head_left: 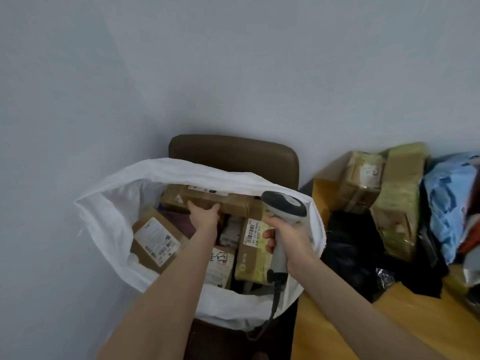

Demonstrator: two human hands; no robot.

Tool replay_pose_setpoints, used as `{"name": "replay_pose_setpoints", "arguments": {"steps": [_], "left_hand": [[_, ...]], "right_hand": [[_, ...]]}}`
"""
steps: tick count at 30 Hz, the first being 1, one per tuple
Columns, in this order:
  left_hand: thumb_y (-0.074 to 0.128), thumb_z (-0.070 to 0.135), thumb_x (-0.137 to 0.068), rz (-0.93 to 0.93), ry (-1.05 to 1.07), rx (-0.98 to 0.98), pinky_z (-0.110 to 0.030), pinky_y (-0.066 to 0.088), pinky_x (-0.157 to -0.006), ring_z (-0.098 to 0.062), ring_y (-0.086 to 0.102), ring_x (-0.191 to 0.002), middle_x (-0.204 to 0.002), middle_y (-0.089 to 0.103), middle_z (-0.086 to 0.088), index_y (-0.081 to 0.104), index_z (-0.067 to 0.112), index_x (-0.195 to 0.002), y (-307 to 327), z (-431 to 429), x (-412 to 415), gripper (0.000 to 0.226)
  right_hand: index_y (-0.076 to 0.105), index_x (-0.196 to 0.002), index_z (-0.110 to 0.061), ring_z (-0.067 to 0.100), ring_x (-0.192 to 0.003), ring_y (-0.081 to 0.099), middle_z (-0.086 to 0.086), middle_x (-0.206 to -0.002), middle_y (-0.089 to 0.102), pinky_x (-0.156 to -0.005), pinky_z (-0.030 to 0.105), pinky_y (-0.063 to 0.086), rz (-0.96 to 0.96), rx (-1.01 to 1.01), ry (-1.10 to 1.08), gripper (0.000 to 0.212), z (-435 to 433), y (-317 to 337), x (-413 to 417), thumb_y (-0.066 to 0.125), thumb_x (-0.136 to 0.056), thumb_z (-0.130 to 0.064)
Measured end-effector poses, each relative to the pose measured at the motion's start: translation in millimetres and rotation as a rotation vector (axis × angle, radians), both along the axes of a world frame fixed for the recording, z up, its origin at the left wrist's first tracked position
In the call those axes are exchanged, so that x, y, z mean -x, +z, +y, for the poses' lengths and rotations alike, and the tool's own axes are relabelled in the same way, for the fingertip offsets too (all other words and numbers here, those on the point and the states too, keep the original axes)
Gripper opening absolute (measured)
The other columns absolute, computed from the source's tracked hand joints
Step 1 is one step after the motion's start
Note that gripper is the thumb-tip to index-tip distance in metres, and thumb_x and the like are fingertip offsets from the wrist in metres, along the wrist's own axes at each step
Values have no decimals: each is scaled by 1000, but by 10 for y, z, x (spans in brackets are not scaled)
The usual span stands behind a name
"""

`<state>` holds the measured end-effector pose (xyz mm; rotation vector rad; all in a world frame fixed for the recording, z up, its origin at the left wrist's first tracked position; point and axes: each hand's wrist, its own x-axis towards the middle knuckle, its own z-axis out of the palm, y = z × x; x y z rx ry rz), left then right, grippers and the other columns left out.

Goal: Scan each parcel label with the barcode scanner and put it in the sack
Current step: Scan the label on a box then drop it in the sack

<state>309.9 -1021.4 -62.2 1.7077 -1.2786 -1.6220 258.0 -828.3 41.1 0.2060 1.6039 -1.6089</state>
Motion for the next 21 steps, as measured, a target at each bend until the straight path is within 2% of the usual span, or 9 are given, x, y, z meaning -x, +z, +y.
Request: {"name": "replay_pose_setpoints", "arguments": {"steps": [2,4,7,9,11,13,15,19,21], "left_hand": [[69,6,-84,-94,-153,-30,-39,55,-86,-22,61,-80,-101,62,-10,50,9,-132,-84,47,123,52],[63,4,-87,-148,-215,-66,-41,56,-85,-21,55,-70,-84,58,-8,58,4,-119,-145,68,162,32],[61,9,-87,-268,-323,16,-45,55,-88,-26,57,-80,-91,60,-12,60,1,-112,-128,95,157,26],[63,14,-85,-335,-431,118,-42,55,-86,-28,61,-89,-102,65,-15,61,2,-110,-29,149,170,28],[63,17,-84,-408,-542,237,-35,51,-84,-30,60,-101,-113,63,-14,59,4,-117,104,243,205,36],[63,19,-84,-463,-633,346,-36,49,-86,-29,58,-108,-123,57,-12,53,8,-126,271,409,255,45],[63,20,-85,-471,-693,418,-39,49,-91,-28,57,-109,-127,53,-11,48,11,-132,424,626,318,50],[59,26,-79,-434,-775,530,-36,51,-84,-27,59,-103,-123,55,-11,55,12,-125,701,1246,455,48],[61,26,-80,-419,-793,573,-37,51,-87,-29,59,-106,-126,54,-13,54,12,-127,816,1672,537,50]], "right_hand": [[64,-93,-3,14,-45,51,7,-57,61,-50,28,46,9,-23,-25,11,-3,-38,63,68,-87,-12],[64,-94,-3,14,-47,53,7,-59,62,-52,29,48,12,-50,-44,13,29,-56,122,68,-88,-13],[64,-93,-3,15,-49,52,8,-61,61,-53,30,48,-4,-40,-70,12,122,-26,184,68,-88,-13],[63,-90,-2,16,-49,52,9,-60,60,-52,30,47,-19,-33,-95,12,210,20,206,68,-88,-12],[64,-93,0,15,-45,52,9,-59,59,-48,27,47,-19,-17,-110,14,330,86,212,67,-88,-12],[64,-92,2,14,-40,50,9,-55,57,-43,25,45,-19,13,-129,14,510,172,207,66,-89,-12],[63,-88,2,14,-38,48,8,-51,56,-42,25,44,-21,43,-151,14,749,260,207,66,-90,-11],[62,-90,1,15,-40,48,10,-54,55,-45,27,45,-22,90,-167,16,1418,410,230,68,-88,-14],[62,-88,-3,15,-43,49,8,-56,56,-46,25,45,-28,97,-166,15,1855,453,244,68,-89,-16]]}}
